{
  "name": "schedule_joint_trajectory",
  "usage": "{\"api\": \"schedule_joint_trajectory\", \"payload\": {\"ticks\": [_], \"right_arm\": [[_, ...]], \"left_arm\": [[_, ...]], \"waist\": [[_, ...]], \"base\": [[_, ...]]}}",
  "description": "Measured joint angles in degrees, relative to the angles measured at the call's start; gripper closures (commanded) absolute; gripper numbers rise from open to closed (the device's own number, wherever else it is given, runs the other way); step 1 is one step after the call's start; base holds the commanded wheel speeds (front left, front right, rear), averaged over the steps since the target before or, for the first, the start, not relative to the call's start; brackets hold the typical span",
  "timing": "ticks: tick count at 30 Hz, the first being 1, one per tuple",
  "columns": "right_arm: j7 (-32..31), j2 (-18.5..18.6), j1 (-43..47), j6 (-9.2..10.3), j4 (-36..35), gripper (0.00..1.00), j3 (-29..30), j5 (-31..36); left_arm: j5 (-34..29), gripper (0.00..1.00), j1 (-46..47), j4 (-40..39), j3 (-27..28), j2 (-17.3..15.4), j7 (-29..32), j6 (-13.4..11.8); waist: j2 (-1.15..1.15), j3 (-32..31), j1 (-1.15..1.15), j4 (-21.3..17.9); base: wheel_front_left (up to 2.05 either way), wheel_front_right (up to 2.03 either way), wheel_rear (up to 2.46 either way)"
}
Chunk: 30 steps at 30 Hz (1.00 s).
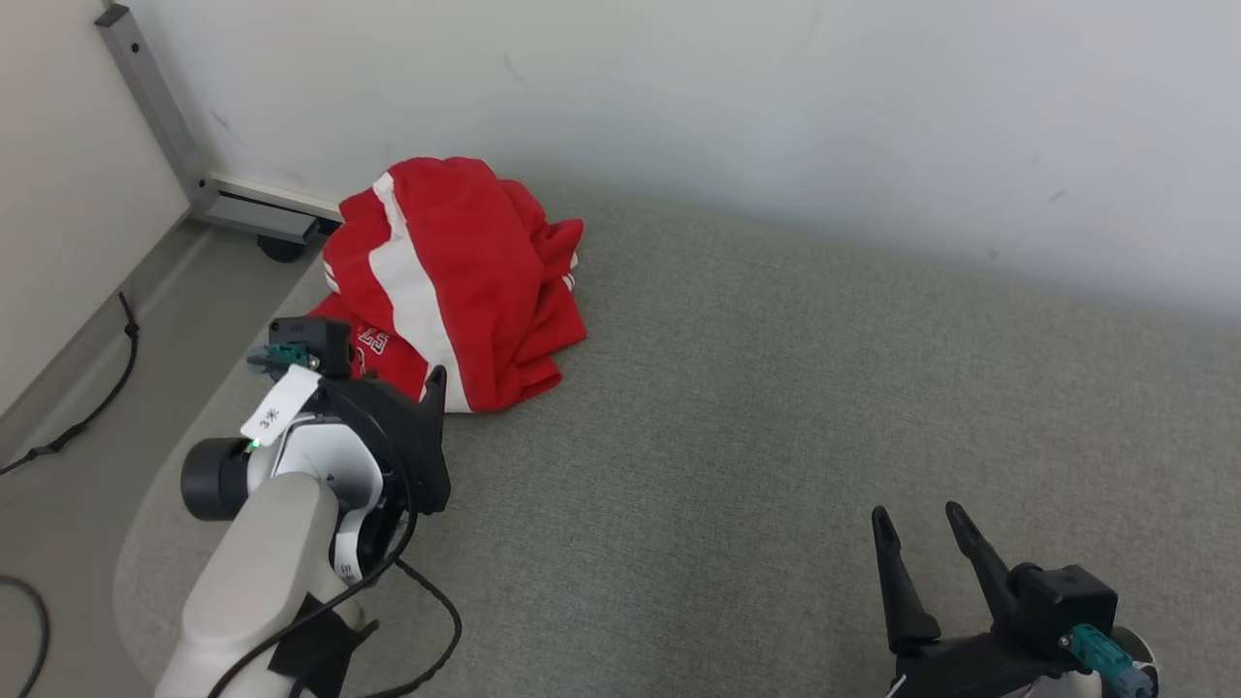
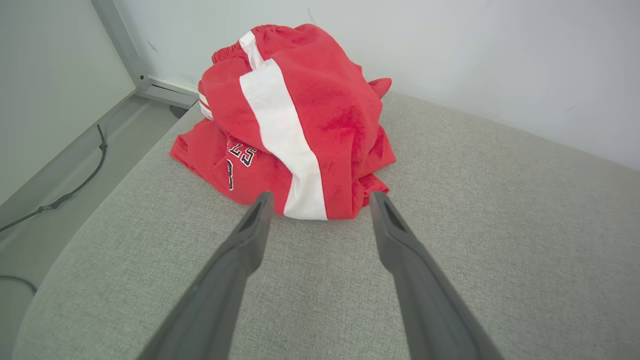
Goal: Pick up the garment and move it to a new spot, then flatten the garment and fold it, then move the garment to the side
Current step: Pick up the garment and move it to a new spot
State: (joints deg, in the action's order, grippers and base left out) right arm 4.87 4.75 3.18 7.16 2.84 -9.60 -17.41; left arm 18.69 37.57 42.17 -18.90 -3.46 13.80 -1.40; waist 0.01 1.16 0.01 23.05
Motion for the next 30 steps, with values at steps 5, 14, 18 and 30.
{"api": "schedule_joint_trajectory", "payload": {"ticks": [5,14,18,30], "right_arm": [[-2.61,1.26,0.01,-0.01,-5.05,0.0,0.02,1.97],[-8.5,3.96,0.1,0.0,-15.55,0.0,2.74,5.33],[-10.96,4.21,-0.04,0.0,-18.05,0.0,3.43,5.67],[-18.49,4.78,-0.04,0.0,-23.66,0.0,2.93,8.06]], "left_arm": [[-0.09,0.0,2.9,3.09,1.14,0.16,1.87,-2.05],[-0.34,0.0,8.92,7.91,2.91,0.05,3.82,-3.85],[-1.92,0.0,10.2,11.12,3.27,-0.2,3.82,-5.04],[-6.12,0.0,12.43,18.63,6.38,-1.42,2.49,-5.66]], "waist": [[0.0,2.24,0.0,-1.59],[0.0,7.58,0.0,-4.78],[0.0,9.44,0.0,-5.96],[0.0,11.42,-0.01,-7.97]], "base": [[0.0,0.0,0.0],[0.0,0.0,0.0],[0.0,0.0,0.0],[0.0,0.0,0.0]]}}
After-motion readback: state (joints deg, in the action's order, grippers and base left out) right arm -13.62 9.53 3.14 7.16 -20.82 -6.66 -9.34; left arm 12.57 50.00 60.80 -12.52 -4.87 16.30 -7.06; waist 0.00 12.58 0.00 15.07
